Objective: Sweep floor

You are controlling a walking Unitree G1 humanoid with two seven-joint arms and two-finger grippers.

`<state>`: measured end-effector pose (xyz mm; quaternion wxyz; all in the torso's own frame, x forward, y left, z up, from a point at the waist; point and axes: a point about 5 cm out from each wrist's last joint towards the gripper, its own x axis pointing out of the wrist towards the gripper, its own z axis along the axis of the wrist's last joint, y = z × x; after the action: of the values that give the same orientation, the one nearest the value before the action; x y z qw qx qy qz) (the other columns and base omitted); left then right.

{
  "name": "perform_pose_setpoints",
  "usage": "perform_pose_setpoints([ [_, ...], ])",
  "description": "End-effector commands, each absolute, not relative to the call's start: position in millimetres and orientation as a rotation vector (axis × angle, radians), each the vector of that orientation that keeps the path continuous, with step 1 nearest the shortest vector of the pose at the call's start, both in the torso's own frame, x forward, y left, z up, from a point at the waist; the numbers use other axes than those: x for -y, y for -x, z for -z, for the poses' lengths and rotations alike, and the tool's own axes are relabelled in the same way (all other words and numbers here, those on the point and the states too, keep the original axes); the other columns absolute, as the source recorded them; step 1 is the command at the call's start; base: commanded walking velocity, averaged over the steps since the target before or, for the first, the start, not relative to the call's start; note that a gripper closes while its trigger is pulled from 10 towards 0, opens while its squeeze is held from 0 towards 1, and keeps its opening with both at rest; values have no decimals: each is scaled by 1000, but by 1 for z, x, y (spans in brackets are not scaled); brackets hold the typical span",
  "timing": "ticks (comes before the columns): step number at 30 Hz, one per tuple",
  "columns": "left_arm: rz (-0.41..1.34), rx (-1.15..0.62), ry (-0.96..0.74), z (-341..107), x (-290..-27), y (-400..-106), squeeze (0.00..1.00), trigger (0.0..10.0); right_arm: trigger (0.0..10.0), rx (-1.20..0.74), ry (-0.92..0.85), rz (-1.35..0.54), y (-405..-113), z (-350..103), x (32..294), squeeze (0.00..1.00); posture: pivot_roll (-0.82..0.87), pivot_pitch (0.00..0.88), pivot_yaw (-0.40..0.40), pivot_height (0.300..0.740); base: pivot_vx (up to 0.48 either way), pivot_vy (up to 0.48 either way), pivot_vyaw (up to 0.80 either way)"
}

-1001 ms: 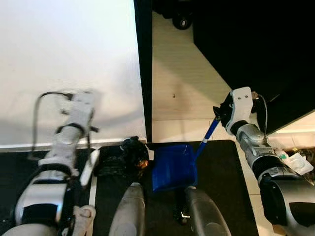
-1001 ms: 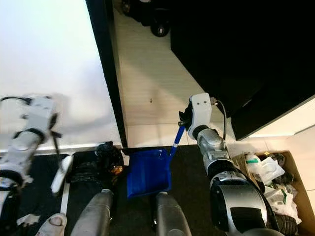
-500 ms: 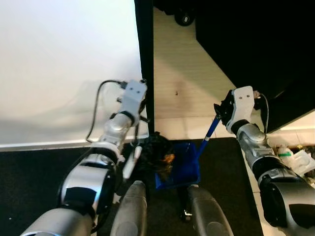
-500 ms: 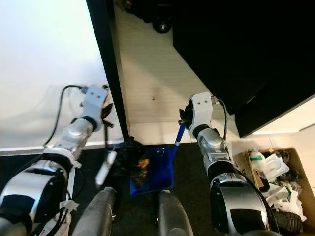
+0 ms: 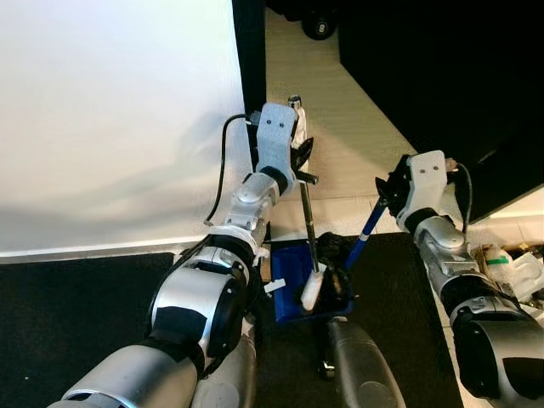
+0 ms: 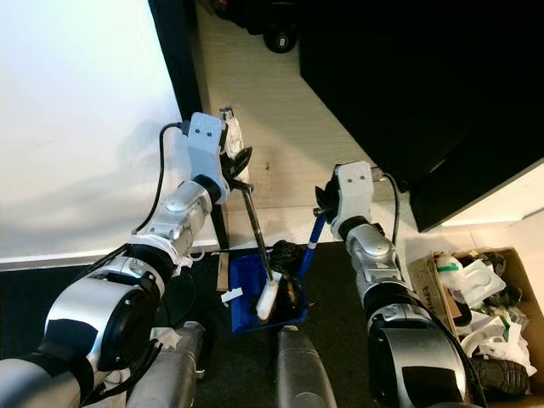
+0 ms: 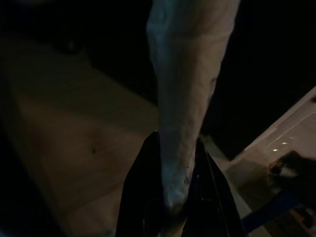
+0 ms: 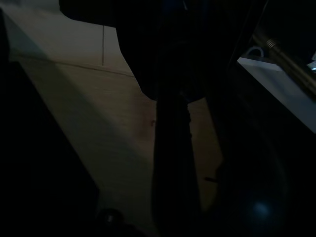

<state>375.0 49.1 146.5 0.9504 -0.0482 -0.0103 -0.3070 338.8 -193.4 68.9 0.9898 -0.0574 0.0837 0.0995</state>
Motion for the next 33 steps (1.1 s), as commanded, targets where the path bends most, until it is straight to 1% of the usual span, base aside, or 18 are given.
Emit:
perform_pose_setpoints([
  [1, 698, 113, 118, -173, -47, -380, 0, 10000, 10000, -294, 108, -177, -323, -42, 197, 0, 43, 207, 1, 740, 0, 0, 0],
  [5, 770, 74, -53, -167, -84, -377, 0, 10000, 10000, -295, 94, -184, -324, -42, 193, 0, 49, 198, 1, 740, 0, 0, 0],
  [6, 770, 74, -53, -167, -84, -377, 0, 10000, 10000, -295, 94, -184, -324, -42, 193, 0, 49, 198, 1, 740, 0, 0, 0],
  [7, 808, 58, -96, -164, -98, -372, 0, 10000, 10000, -296, 91, -186, -323, -41, 192, 0, 51, 197, 1, 740, 0, 0, 0],
  [8, 808, 58, -96, -164, -98, -372, 0, 10000, 10000, -296, 91, -186, -323, -41, 192, 0, 51, 197, 1, 740, 0, 0, 0],
  [10, 826, 49, -120, -164, -108, -369, 0, 10000, 10000, -296, 90, -186, -323, -41, 191, 0, 54, 194, 0, 740, 0, 0, 0],
  [12, 873, 14, -159, -165, -127, -361, 0, 10000, 10000, -297, 86, -188, -323, -41, 191, 0, 56, 192, 0, 740, 0, 0, 0],
  [13, 873, 14, -159, -165, -127, -361, 0, 10000, 10000, -297, 86, -188, -323, -41, 191, 0, 56, 192, 0, 740, 0, 0, 0],
  [15, 928, -32, -208, -167, -145, -349, 0, 10000, 10000, -300, 84, -189, -323, -40, 191, 0, 59, 190, -2, 740, 0, 0, 0],
  [16, 928, -32, -208, -167, -145, -349, 0, 10000, 10000, -300, 84, -189, -323, -40, 191, 0, 59, 190, -2, 740, 0, 0, 0],
  [19, 938, -63, -259, -173, -166, -338, 0, 10000, 10000, -303, 82, -190, -322, -39, 190, 0, 60, 187, -4, 740, 0, 0, 0],
  [21, 885, -36, -268, -182, -178, -339, 0, 10000, 10000, -305, 82, -191, -322, -39, 190, 0, 63, 186, -7, 740, 0, 0, 0],
  [23, 857, -21, -268, -186, -182, -340, 0, 10000, 10000, -305, 81, -191, -322, -39, 190, 0, 63, 186, -7, 740, 0, 0, 0],
  [24, 733, 67, -258, -205, -199, -348, 0, 10000, 10000, -307, 83, -192, -322, -39, 190, 0, 65, 185, -8, 740, 0, 0, 0],
  [25, 733, 67, -258, -205, -199, -348, 0, 10000, 10000, -307, 83, -192, -322, -39, 190, 0, 65, 185, -8, 740, 0, 0, 0],
  [28, 600, 151, -267, -227, -218, -353, 0, 10000, 10000, -307, 85, -193, -323, -39, 190, 0, 65, 184, -6, 740, 0, 0, 0],
  [32, 458, 167, -340, -242, -241, -354, 0, 10000, 10000, -306, 85, -190, -323, -39, 190, 0, 64, 180, -2, 740, 0, 0, 0],
  [33, 458, 167, -340, -242, -241, -354, 0, 10000, 10000, -306, 85, -190, -323, -39, 190, 0, 64, 180, -2, 740, 0, 0, 0],
])
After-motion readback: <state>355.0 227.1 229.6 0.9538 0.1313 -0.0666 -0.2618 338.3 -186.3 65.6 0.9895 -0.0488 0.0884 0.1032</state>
